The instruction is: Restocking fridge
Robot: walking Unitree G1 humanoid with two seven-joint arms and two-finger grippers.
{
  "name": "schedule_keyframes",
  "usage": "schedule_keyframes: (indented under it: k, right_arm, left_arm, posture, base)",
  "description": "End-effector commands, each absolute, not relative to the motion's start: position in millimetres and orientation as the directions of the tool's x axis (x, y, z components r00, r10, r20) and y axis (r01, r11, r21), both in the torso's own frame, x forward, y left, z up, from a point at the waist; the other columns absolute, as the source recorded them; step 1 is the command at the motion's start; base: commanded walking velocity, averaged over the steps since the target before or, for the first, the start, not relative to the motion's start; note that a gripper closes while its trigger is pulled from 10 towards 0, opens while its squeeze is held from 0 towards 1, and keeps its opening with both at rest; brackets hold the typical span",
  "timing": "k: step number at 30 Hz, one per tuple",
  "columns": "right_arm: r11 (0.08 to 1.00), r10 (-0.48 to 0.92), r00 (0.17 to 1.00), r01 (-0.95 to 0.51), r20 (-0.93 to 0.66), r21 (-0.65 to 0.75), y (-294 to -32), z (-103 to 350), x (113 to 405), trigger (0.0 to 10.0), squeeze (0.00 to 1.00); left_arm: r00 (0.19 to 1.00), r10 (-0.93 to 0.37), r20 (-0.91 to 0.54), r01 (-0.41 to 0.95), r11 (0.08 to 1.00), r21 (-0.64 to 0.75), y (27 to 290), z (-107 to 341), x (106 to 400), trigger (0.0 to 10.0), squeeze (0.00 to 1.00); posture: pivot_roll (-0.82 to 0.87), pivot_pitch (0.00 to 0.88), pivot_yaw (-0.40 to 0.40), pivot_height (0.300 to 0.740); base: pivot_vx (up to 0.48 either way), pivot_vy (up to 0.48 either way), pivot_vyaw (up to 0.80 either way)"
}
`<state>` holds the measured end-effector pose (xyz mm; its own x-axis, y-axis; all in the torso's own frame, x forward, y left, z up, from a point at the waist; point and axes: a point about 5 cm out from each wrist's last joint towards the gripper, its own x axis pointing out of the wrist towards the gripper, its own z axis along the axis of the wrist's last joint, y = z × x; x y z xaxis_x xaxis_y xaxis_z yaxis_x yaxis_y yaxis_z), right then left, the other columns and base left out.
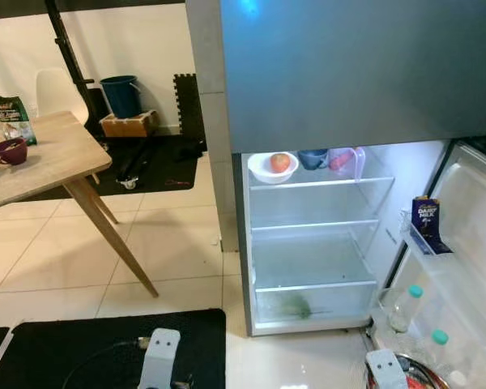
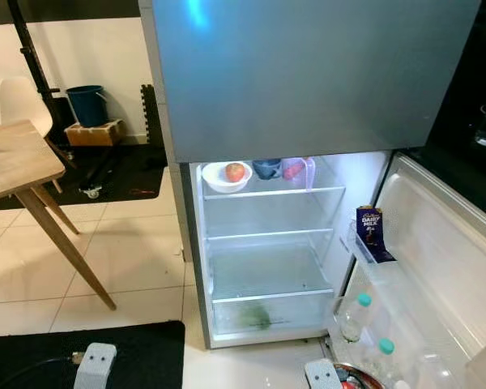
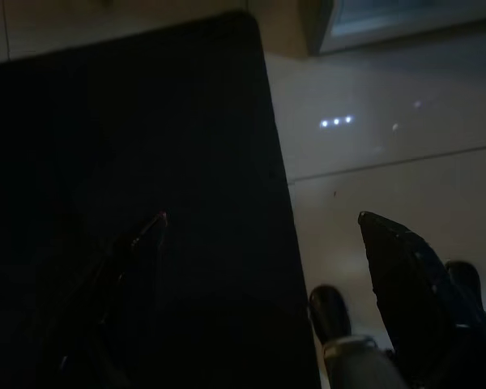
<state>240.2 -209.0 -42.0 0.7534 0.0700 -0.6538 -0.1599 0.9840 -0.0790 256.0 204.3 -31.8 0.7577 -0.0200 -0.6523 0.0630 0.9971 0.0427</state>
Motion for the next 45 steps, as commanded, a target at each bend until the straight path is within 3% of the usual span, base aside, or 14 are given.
schedule_keyframes:
  k: [1,8,11,17,31,45]
  right_arm:
    - [0.985,0.063,0.788,-0.148,-0.612,-0.090,-209.3,-32.2,252.7,10.0,0.00]
    - [0.988,0.061,0.825,-0.129,-0.561,-0.082,-207.4,-21.7,265.1,10.0,0.00]
    - [0.980,0.064,0.764,-0.169,-0.642,-0.103,-208.4,-41.0,240.9,10.0,0.00]
    - [0.984,0.045,0.754,-0.147,-0.655,-0.102,-213.1,-46.7,230.7,10.0,0.00]
    - [0.989,0.032,0.786,-0.112,-0.617,-0.092,-212.6,-40.1,239.5,10.0,0.00]
    - [0.990,0.044,0.792,-0.118,-0.609,-0.083,-208.5,-37.6,244.2,10.0,0.00]
  left_arm:
    - [0.765,-0.009,-0.644,0.054,0.997,0.051,207.8,-28.5,259.8,10.0,0.00]
    - [0.794,-0.014,-0.608,0.049,0.998,0.041,207.3,-18.3,271.2,10.0,0.00]
    - [0.745,-0.008,-0.667,0.063,0.996,0.059,209.8,-35.2,250.3,10.0,0.00]
    - [0.735,-0.011,-0.678,0.064,0.997,0.053,209.8,-39.8,243.8,10.0,0.00]
    - [0.767,0.008,-0.642,0.014,1.000,0.028,206.3,-30.2,258.3,10.0,0.00]
    - [0.771,0.001,-0.637,-0.004,1.000,-0.003,205.1,-32.6,254.6,10.0,0.00]
  posture:
    - [-0.07,0.086,0.052,0.740]
    - [-0.07,0.085,0.062,0.740]
    - [-0.08,0.083,0.066,0.740]
    - [-0.08,0.084,0.070,0.740]
    - [-0.09,0.056,0.064,0.740]
    - [-0.08,0.063,0.045,0.740]
  base:
    - [0.000,0.000,0.00]
    - [0.000,0.000,0.00]
    - [0.000,0.000,0.00]
    - [0.000,0.000,0.00]
    - [0.000,0.000,0.00]
    - [0.000,0.000,0.00]
